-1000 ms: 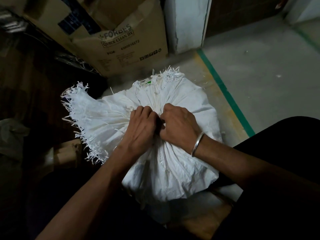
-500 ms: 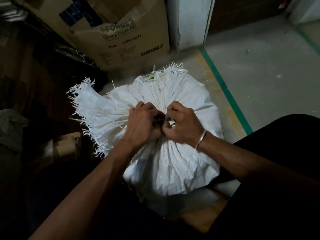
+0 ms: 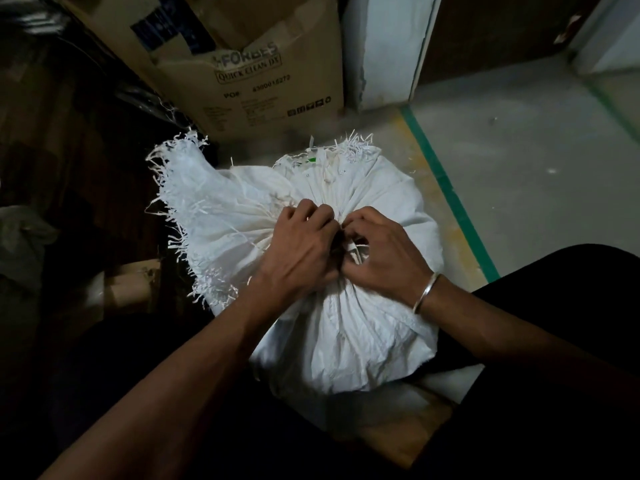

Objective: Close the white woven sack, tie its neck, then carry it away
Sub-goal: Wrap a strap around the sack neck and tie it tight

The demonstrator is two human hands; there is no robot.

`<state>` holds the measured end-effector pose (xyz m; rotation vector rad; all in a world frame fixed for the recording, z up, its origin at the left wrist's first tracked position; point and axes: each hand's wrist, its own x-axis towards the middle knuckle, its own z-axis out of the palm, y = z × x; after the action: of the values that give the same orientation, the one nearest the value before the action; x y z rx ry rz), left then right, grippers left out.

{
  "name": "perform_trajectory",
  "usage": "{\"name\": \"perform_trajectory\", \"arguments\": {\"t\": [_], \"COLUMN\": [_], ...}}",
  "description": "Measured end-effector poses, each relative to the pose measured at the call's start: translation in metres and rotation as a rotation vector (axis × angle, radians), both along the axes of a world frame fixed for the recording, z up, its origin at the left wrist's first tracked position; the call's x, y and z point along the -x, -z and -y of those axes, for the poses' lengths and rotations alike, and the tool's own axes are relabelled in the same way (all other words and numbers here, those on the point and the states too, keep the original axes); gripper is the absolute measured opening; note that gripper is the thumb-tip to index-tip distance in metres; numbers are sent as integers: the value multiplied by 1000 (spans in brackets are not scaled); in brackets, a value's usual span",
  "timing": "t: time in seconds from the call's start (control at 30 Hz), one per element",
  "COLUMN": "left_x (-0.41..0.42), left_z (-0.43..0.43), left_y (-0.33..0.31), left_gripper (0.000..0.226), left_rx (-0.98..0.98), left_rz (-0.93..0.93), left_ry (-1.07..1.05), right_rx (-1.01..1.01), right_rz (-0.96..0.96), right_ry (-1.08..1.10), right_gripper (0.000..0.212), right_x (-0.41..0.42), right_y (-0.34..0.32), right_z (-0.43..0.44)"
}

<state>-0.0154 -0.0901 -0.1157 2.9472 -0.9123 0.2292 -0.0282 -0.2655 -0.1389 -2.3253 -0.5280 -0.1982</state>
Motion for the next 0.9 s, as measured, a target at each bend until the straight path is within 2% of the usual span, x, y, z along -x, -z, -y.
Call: {"name": "perform_trajectory", "arguments": {"t": [0.07, 0.2, 0.37, 0.5, 0.63, 0.73, 0.9], "left_x": [-1, 0, 0, -7, -13, -11, -6], "left_z": [2, 0, 1, 1, -8, -5, 3], "left_y": [-1, -2, -5, -4, -1, 1, -1], "left_gripper": [28, 31, 28, 32, 29, 25, 22], "left_rx": [-10, -26, -29, -124, -93, -114, -134], "left_rz": [27, 44, 7, 12, 35, 48, 70], "left_ry": [6, 34, 21, 84, 122, 85, 51], "right_rx": [32, -28, 18, 37, 42, 18, 30], "right_rz": [9, -19, -28, -24, -44, -69, -53], "right_ry": [32, -7, -35, 9, 45, 46, 63], "right_gripper": [20, 22, 24, 19, 19, 23, 15], "right_x": [0, -3, -8, -6, -9, -9, -8], "right_y": [-2, -9, -12, -10, -7, -6, -10], "right_z": [-2, 6, 8, 5, 4, 4, -1]}}
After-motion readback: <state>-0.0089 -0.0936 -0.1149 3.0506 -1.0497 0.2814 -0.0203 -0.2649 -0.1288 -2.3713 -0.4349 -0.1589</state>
